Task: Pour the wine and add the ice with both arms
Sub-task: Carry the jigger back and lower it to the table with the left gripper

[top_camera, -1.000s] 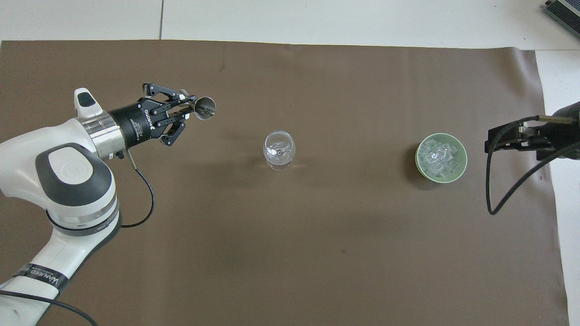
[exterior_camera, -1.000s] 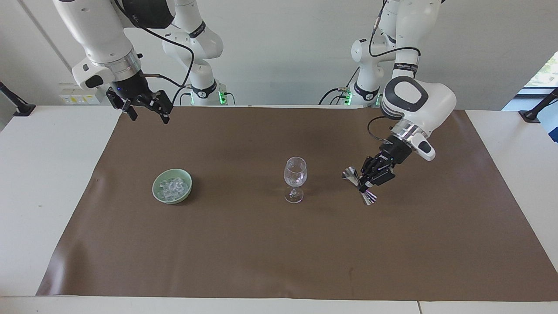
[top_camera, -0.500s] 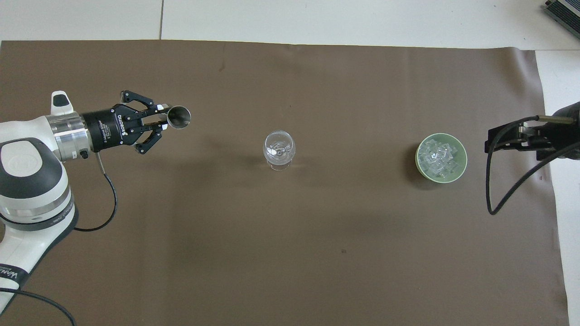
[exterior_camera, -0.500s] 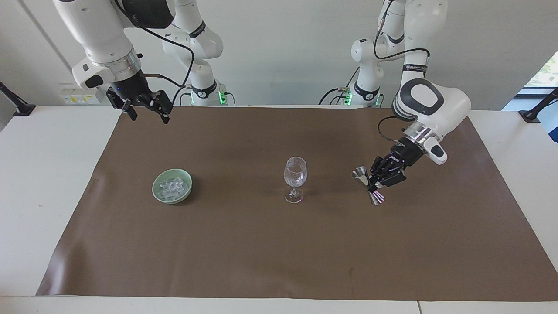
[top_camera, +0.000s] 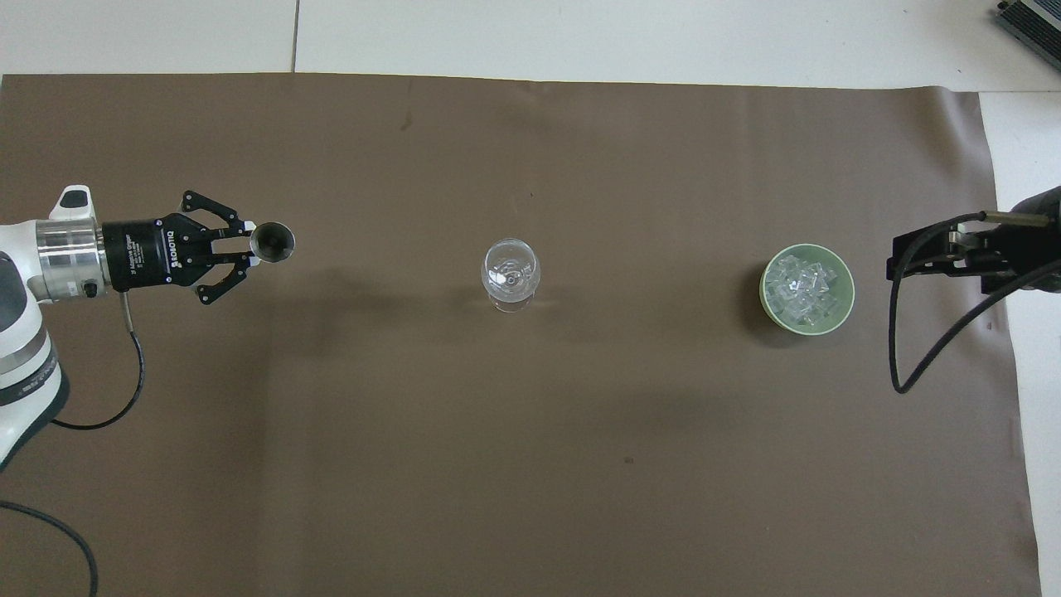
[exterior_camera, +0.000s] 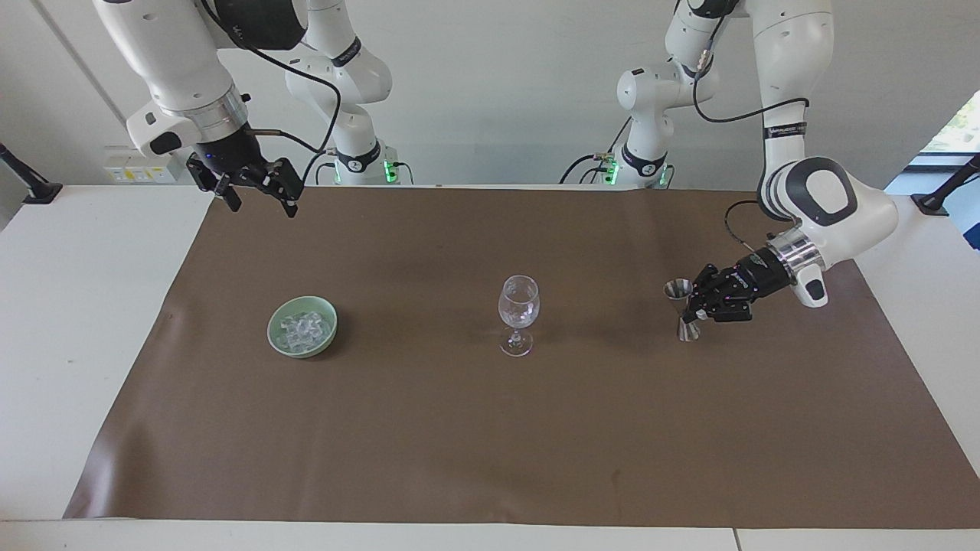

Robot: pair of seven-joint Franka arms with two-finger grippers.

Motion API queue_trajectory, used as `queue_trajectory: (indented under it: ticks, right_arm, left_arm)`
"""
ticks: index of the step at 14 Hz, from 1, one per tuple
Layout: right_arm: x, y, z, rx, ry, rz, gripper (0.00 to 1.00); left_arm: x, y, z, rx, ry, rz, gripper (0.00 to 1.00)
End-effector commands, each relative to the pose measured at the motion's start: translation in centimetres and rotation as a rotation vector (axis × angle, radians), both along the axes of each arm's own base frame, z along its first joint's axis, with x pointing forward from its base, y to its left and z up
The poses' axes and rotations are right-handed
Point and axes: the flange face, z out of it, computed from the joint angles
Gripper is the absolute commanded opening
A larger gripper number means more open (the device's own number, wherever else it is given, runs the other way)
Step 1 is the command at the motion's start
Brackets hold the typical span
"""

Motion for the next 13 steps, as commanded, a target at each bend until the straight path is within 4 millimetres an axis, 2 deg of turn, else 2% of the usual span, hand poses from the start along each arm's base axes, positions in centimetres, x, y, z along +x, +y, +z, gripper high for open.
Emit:
queue_trajectory:
  ticks: [1, 4, 7, 10, 13]
  right_arm:
    - [-0.2, -0.4, 0.3, 0.025, -0.007, 0.020, 1.00]
    - [-0.2, -0.4, 0.3, 0.026, -0.007, 0.020, 1.00]
    - [-0.2, -0.4, 0.3, 0.025, -0.007, 0.020, 1.00]
    - [-0.2, -0.3, 0.3, 0.025, -0.006, 0.017, 1.00]
    - [-0.3, -1.1, 0.8, 0.018, -0.016, 0.005, 1.00]
  left_arm:
    - [1.0, 4.0, -2.1, -0.062, 0.103, -0.029, 0.00]
    - [0.1, 9.0, -5.1, -0.124, 0.187, -0.016, 0.00]
    - [-0.6, 12.6, -8.6, -0.201, 0.250, 0.017, 0.00]
    - [-0.8, 14.6, -10.3, -0.238, 0.264, 0.055, 0.00]
    - [-1.1, 15.3, -11.7, -0.283, 0.272, 0.091, 0.00]
